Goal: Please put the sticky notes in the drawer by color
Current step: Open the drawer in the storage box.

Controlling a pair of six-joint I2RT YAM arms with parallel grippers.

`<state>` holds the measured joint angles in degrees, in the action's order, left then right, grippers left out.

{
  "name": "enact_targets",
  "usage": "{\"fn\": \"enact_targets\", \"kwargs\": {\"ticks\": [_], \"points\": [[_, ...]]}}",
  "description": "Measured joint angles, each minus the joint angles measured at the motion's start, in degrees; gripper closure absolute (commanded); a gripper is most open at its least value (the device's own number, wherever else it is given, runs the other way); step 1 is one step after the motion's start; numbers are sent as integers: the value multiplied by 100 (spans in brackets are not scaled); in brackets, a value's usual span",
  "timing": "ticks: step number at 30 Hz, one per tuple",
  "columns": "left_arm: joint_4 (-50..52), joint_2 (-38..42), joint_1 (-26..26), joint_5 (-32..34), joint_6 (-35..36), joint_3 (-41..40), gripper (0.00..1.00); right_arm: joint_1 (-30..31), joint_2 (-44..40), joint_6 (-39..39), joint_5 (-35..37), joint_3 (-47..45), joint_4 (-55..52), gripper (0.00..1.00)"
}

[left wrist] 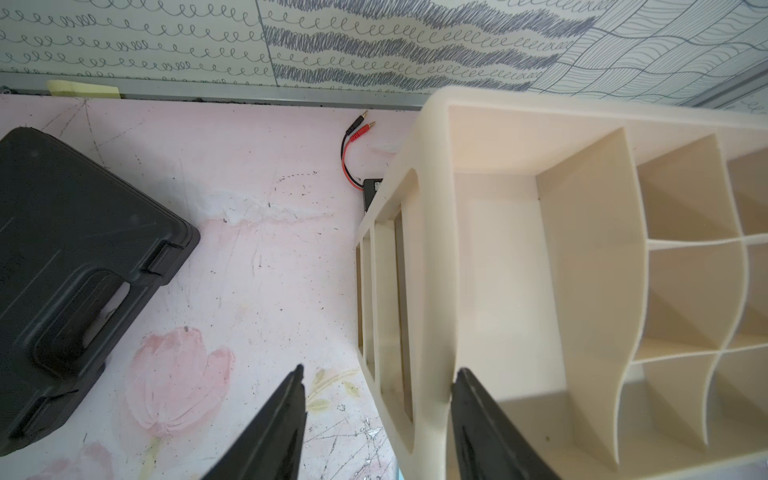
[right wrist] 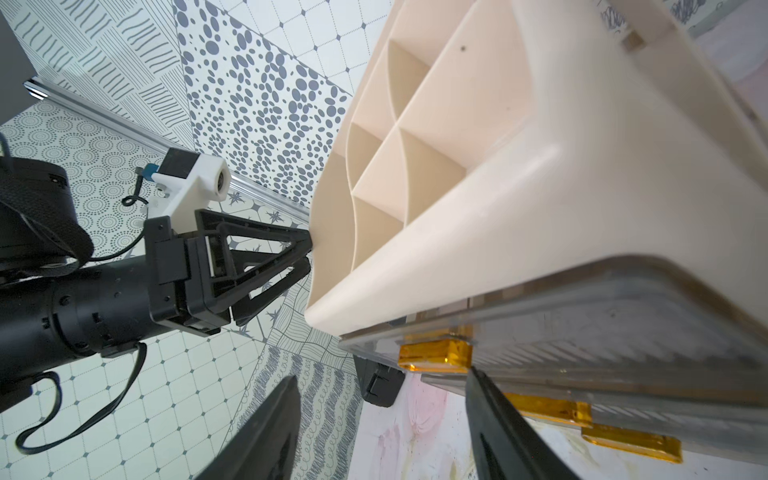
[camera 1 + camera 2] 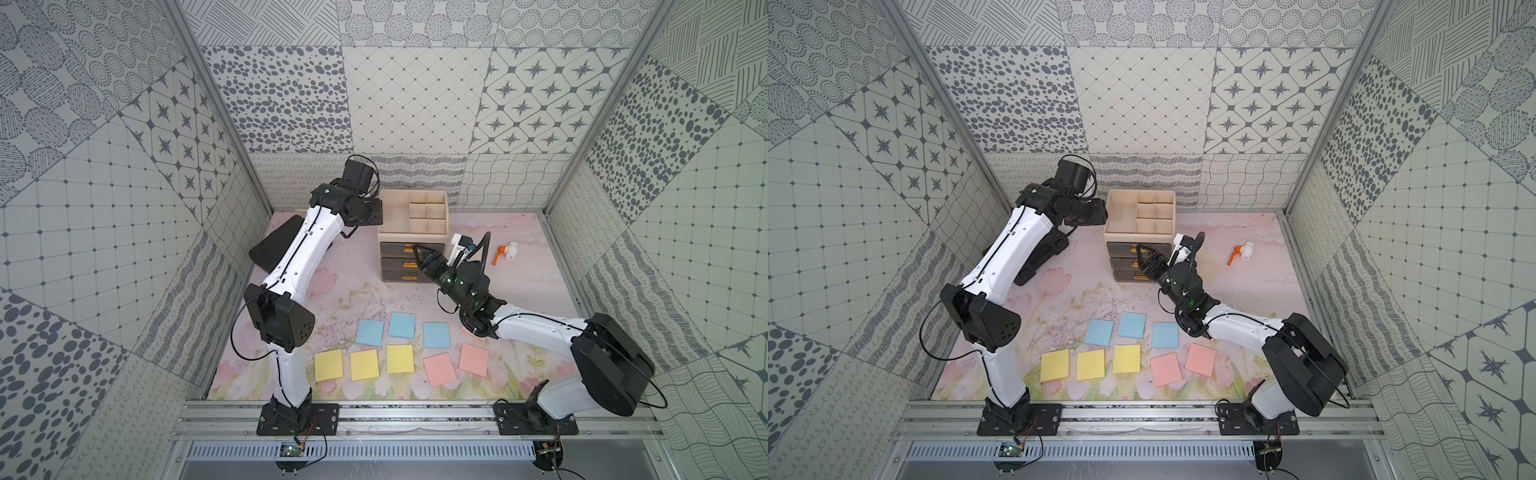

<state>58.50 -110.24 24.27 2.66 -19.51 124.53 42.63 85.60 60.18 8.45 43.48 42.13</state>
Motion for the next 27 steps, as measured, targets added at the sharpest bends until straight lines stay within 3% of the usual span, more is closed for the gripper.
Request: {"fn": "enact_targets", "kwargs": {"ticks": [11,27], "points": [[105,-111,17,59,146,157,49,33,337,365,-15,114,273,44],[129,-188,48,59,205,175,49,166,566,728,0,98,251,47]]}}
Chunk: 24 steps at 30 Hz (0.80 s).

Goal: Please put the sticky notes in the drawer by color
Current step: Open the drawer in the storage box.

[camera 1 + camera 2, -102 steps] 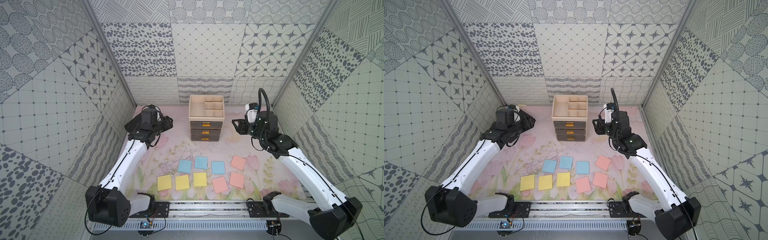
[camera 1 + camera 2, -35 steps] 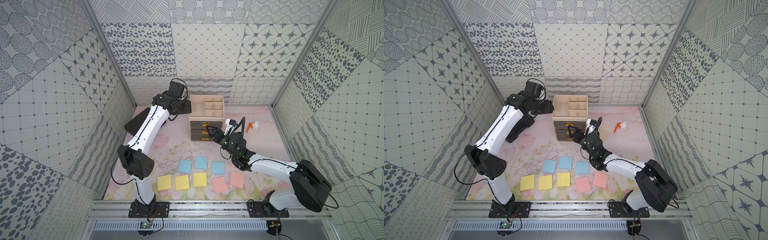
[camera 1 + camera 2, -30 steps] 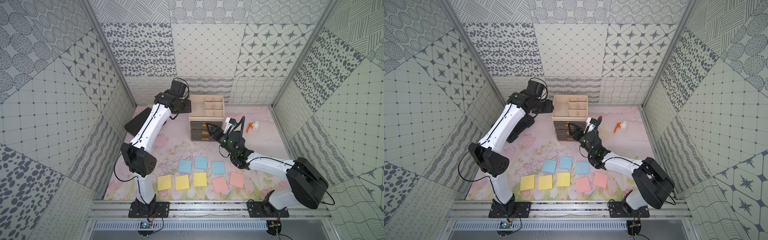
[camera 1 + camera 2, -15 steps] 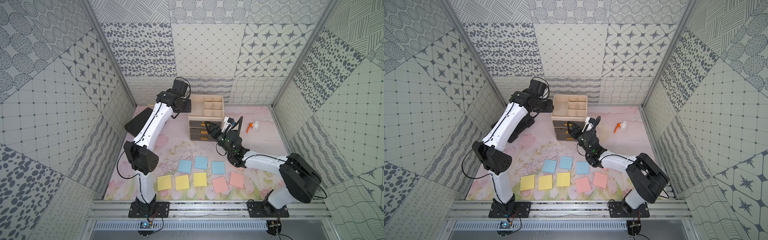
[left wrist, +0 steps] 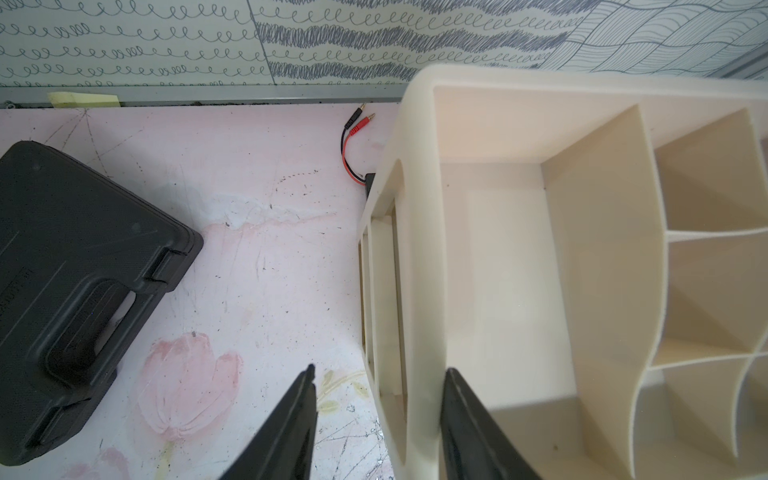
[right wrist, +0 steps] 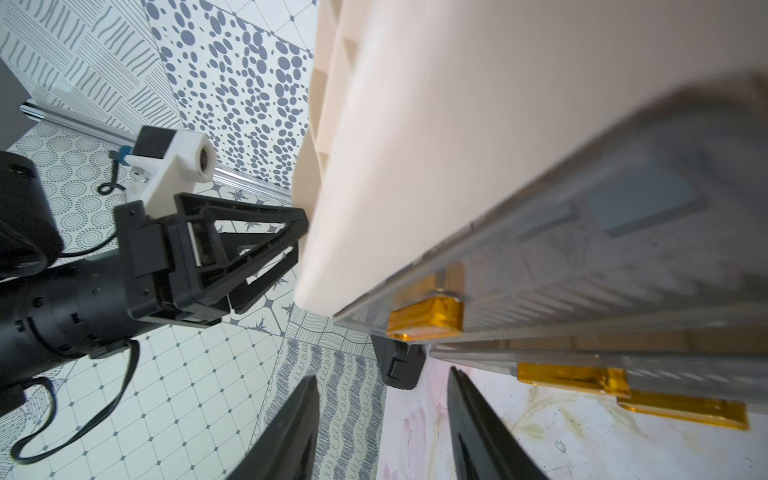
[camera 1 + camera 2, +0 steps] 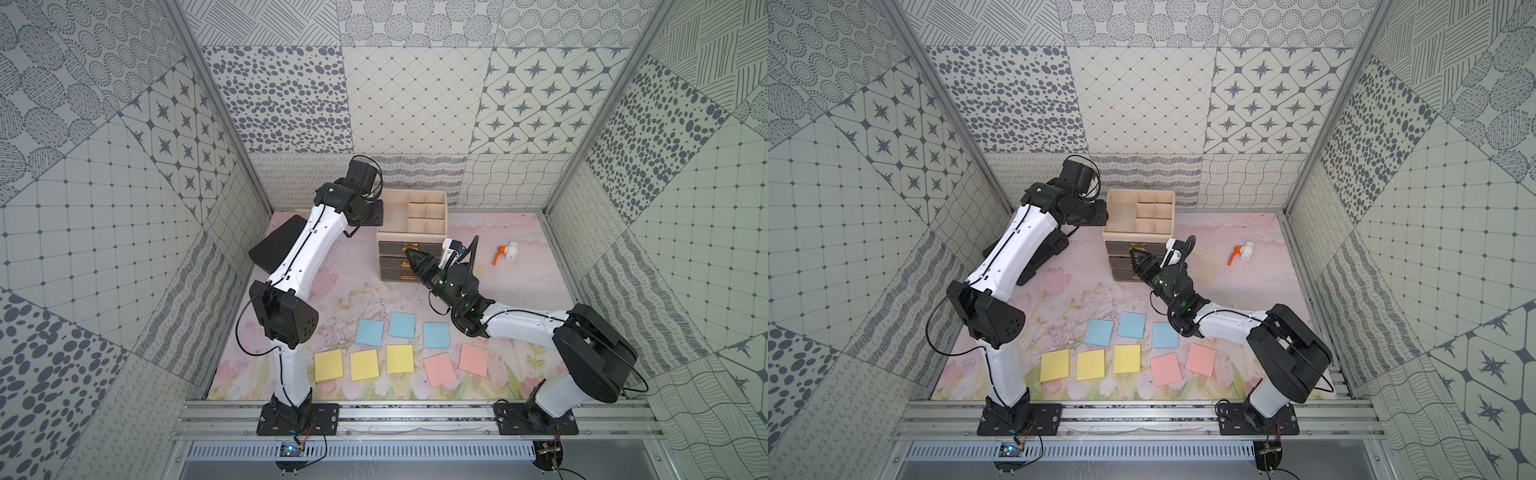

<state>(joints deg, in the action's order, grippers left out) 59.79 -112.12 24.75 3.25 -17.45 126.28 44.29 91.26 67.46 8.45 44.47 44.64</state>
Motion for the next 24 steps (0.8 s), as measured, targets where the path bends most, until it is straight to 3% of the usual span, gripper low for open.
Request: {"fn": "enact_targets", "kwargs": {"ticks": [9,16,24], "points": [[28,-15,0,-17,4,0,51,-2,225,-24,144,0,-46,48],[39,-39,2,-63,4,0,54,-7,225,-59,146,0,0,56],[48,-42,2,-96,4,0,53,17,223,-94,79,0,107,53]]}}
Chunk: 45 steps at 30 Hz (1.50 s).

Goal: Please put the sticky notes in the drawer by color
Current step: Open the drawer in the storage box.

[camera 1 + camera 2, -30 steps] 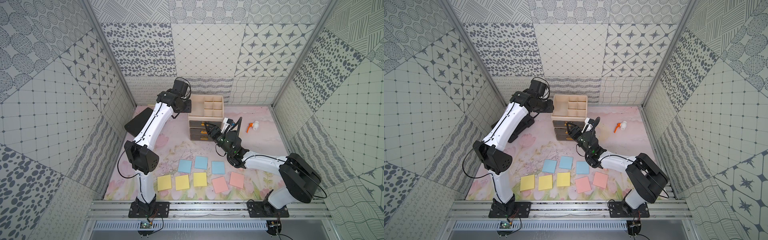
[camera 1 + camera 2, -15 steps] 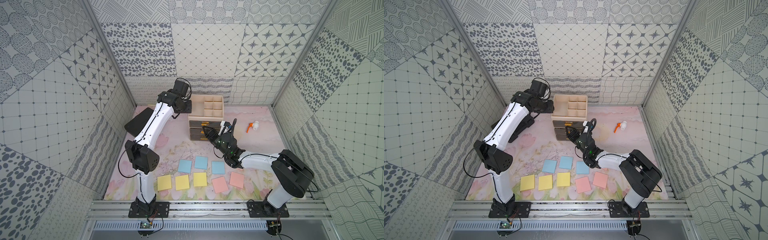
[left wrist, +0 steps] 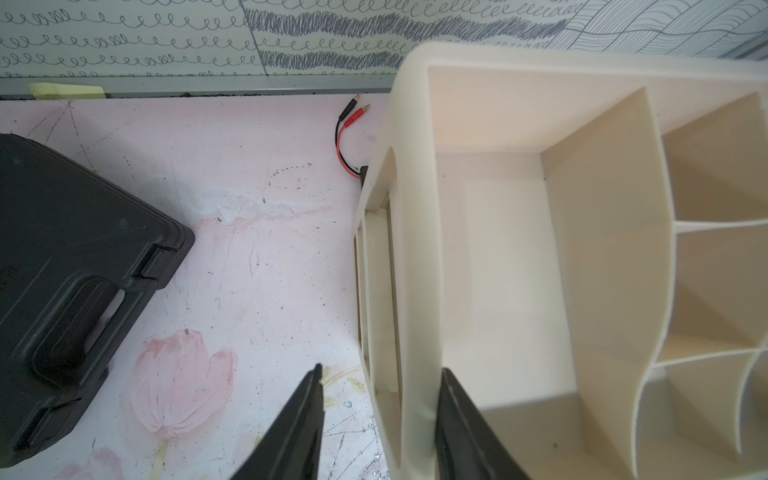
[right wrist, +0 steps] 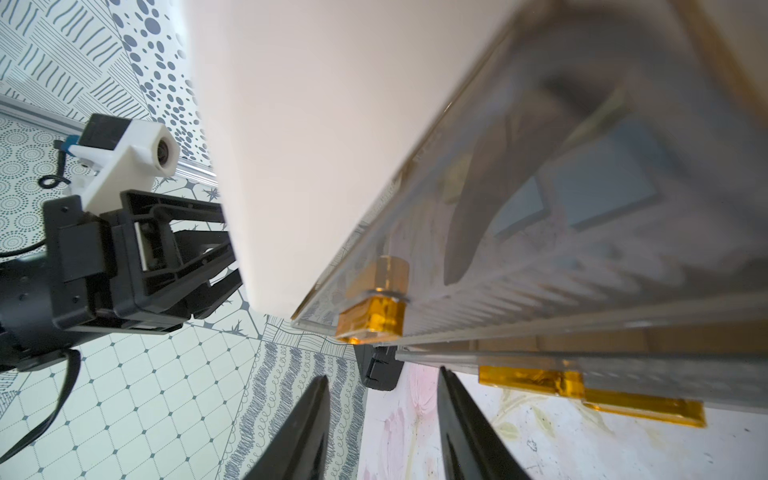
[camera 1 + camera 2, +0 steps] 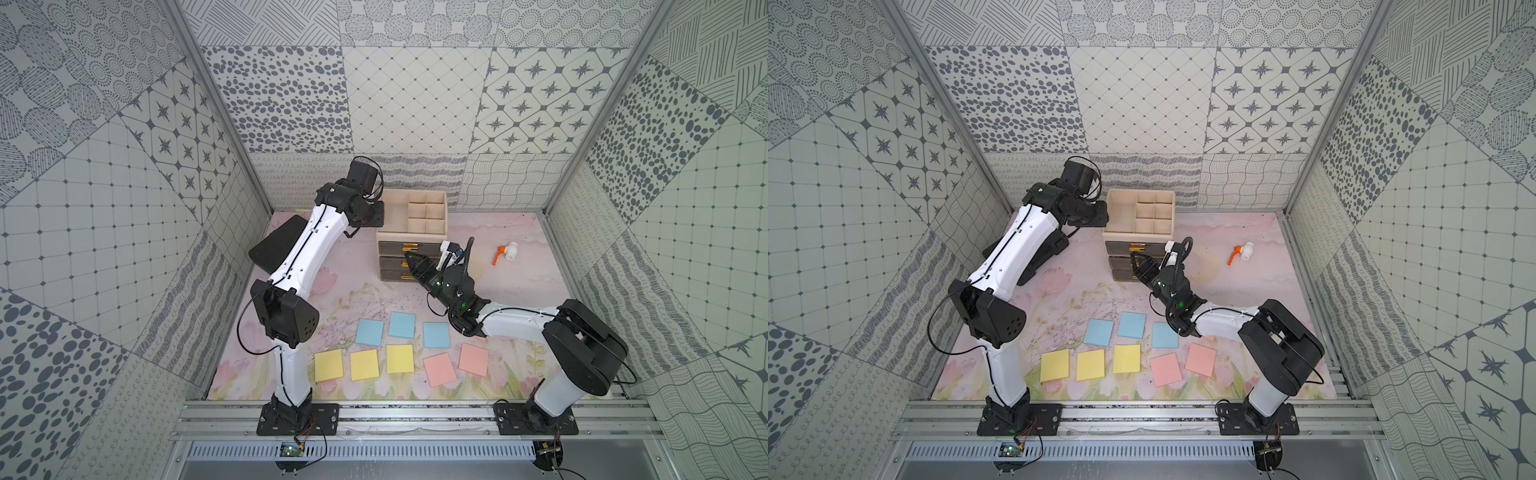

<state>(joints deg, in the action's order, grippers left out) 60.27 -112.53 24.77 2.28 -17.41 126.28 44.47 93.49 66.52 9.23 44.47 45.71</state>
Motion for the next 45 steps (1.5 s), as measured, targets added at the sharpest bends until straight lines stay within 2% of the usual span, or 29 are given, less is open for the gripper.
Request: {"fn": "enact_targets", "kwargs": {"ticks": [19,45], "points": [[68,-48,0,-20,24,2,53,-35,-11,-201,35,267,26,50],[74,-72,13,-50,46,2,55,-284,382,348,125,280,293,61]]}}
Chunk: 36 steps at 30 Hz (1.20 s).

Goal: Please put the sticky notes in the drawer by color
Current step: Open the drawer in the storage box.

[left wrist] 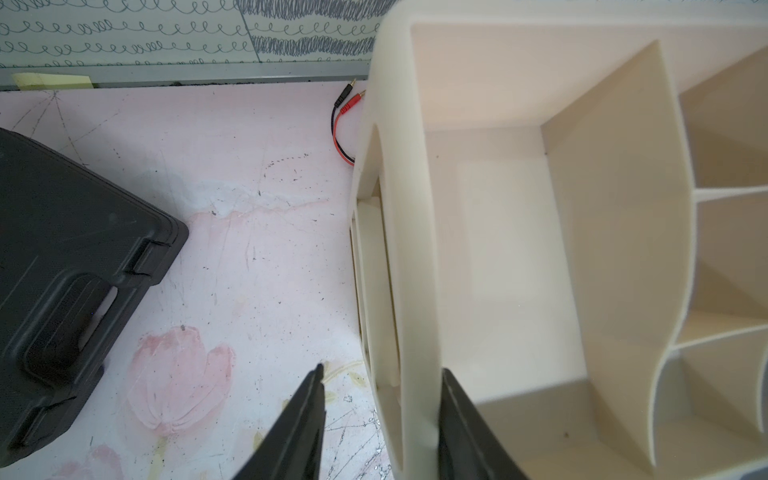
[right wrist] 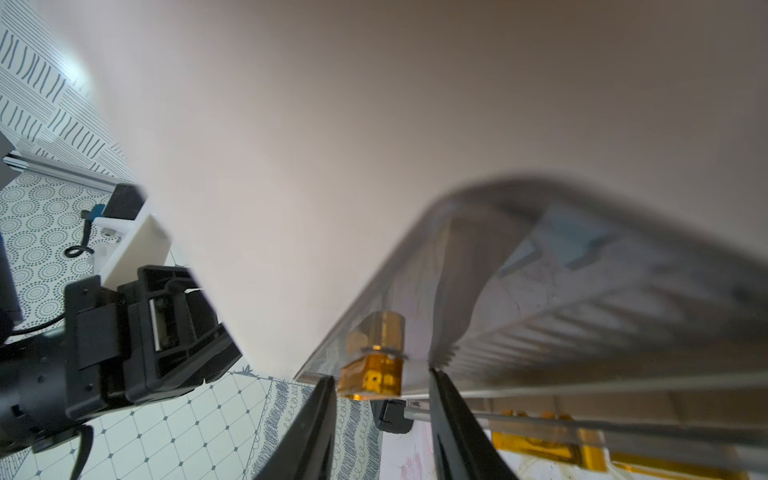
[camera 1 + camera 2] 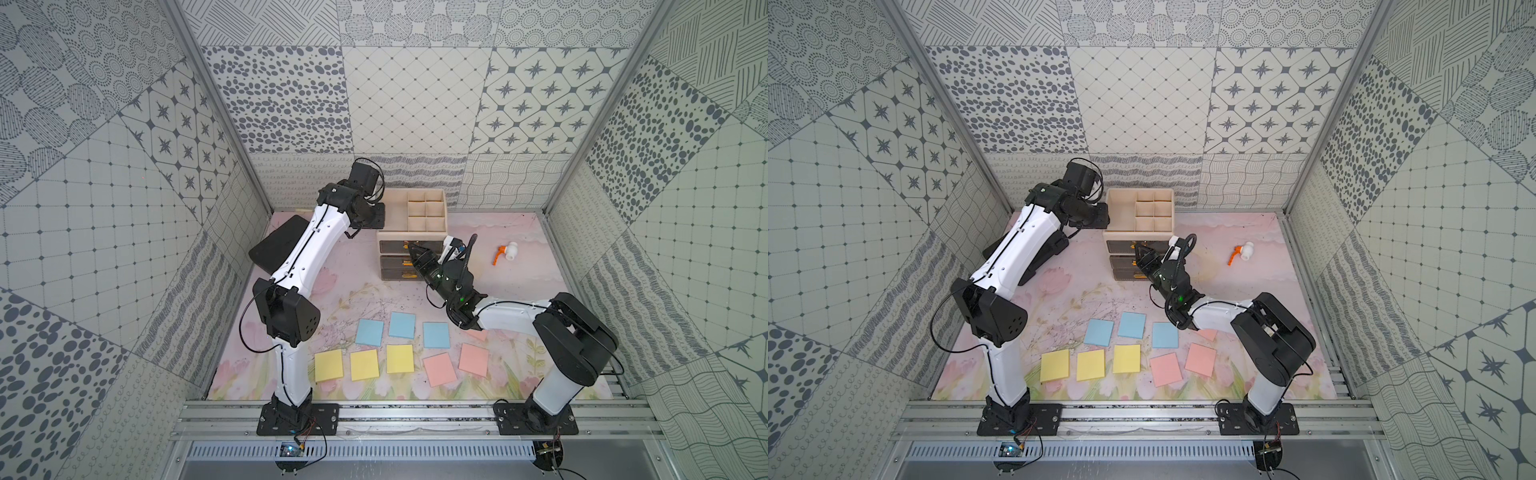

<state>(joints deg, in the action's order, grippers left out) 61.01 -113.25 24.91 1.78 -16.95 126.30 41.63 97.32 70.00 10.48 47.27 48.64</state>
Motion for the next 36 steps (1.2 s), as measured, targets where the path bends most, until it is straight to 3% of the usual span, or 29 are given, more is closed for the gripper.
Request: {"fn": "enact_targets", "kwargs": {"ticks": [31,36], "points": [[0,0,55,-129,107,0,57,-63,7,319,-76,-2,133,63],[2,0,55,-140,107,0,57,-96,0,577,-98,70,-92,67]]}}
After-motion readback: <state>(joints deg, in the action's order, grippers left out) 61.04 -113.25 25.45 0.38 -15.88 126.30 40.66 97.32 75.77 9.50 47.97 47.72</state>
